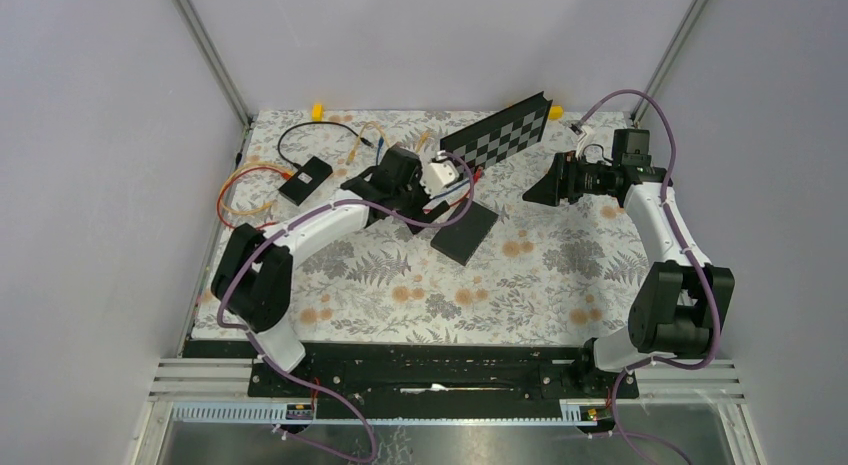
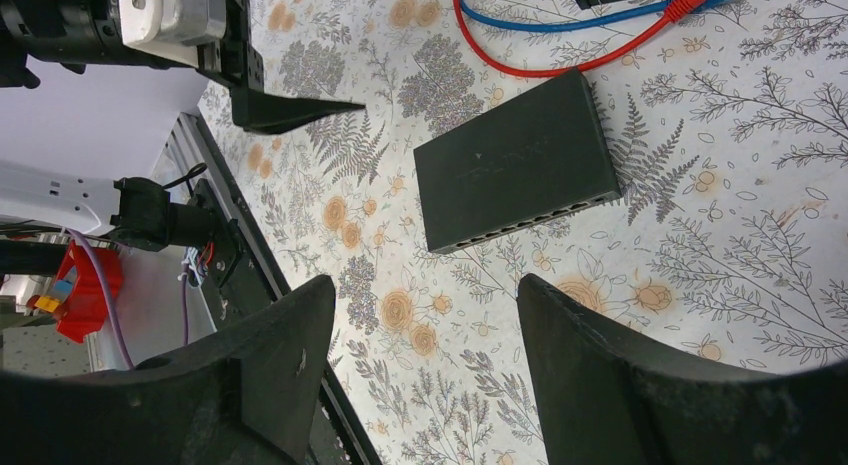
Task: Pull the plug from the switch port
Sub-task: Place the connector at the center of the board, then move the switch port to the center of the board.
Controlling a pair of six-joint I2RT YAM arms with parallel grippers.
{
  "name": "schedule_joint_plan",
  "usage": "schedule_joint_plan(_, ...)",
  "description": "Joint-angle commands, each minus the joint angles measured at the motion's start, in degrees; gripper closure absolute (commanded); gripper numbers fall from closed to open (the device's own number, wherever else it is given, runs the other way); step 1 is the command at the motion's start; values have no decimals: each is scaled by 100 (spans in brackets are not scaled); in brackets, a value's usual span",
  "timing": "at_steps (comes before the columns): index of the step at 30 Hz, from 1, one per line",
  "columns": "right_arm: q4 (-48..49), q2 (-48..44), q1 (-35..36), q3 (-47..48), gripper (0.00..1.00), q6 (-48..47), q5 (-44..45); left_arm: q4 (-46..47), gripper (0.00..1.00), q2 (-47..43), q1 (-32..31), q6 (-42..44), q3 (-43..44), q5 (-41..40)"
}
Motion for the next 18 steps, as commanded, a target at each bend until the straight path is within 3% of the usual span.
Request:
schedule_joint_plan(1, -8, -11, -34, -2, 26, -8, -44, -67, 2, 208, -59, -609, 23, 1101)
schedule_joint_plan(10, -8, 4, -38, -13, 26, -18, -28, 337, 12, 1100, -143, -1196, 258, 1328)
schedule_joint_plan(18, -16, 76, -33, -9, 26, -35, -35, 391, 13, 1535, -142, -1626, 403, 2117)
